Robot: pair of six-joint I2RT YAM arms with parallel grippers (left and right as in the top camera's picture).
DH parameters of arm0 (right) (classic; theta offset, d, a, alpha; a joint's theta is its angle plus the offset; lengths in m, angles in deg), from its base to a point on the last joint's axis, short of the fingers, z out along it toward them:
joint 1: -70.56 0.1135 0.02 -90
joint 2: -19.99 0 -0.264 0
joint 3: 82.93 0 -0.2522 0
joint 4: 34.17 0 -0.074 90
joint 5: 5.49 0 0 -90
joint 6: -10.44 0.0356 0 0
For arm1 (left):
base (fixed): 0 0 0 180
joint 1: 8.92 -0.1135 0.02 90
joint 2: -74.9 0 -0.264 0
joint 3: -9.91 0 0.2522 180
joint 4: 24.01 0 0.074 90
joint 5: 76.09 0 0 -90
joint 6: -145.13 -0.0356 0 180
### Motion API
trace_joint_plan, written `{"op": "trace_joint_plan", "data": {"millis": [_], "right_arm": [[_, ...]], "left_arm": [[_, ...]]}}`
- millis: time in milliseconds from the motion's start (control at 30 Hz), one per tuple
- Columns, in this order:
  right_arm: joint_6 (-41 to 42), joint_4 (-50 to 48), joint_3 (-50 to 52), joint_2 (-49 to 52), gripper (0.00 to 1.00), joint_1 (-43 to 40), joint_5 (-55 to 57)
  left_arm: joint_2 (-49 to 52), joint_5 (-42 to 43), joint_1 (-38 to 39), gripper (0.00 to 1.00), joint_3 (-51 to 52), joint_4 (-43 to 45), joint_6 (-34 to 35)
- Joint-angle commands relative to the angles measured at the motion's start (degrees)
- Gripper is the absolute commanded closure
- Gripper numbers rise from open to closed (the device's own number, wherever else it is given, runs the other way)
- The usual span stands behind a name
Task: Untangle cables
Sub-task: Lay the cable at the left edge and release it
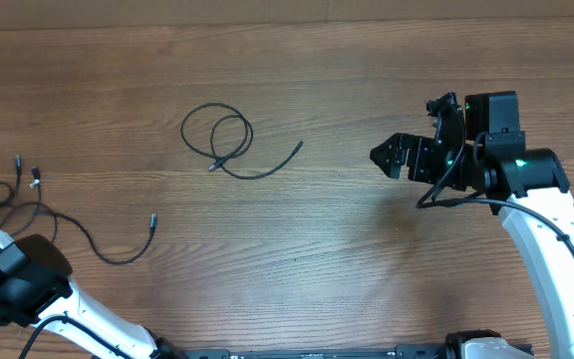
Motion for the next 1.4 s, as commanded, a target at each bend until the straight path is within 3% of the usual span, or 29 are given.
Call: {"op": "trace_joint_plan", "data": {"millis": [0, 300, 500, 933, 1233, 1367], "right_arm": [[0.2, -0.2, -0.1, -0.1, 0.0, 0.0, 0.4], [0.2, -0.2, -0.1, -0.1, 0.0, 0.0, 0.4], [0.2, -0.2, -0.1, -0.1, 0.0, 0.0, 0.5], [0.2, -0.2, -0.1, -0.1, 0.0, 0.0, 1.2], [0.2, -0.2, -0.1, -0.1, 0.0, 0.0, 1.2], [0.2, -0.2, -0.1, -0.1, 0.0, 0.0, 1.2]], "left_arm": [[-1.7, 1.6, 0.8, 0.01, -1.3, -0.2, -3.0], [-4.9, 6.4, 3.6, 0.0, -0.9, -0.2, -11.7], [-10.4, 5.8, 6.9, 0.0, 3.3, -0.2, -12.9], [-24.3, 3.2, 18.1, 0.01, 25.9, -0.2, -13.5], [-25.4, 2.7, 29.5, 0.01, 39.6, 3.5, -12.8], [-25.4, 1.4, 33.3, 0.01, 47.7, 6.0, -8.2]]}}
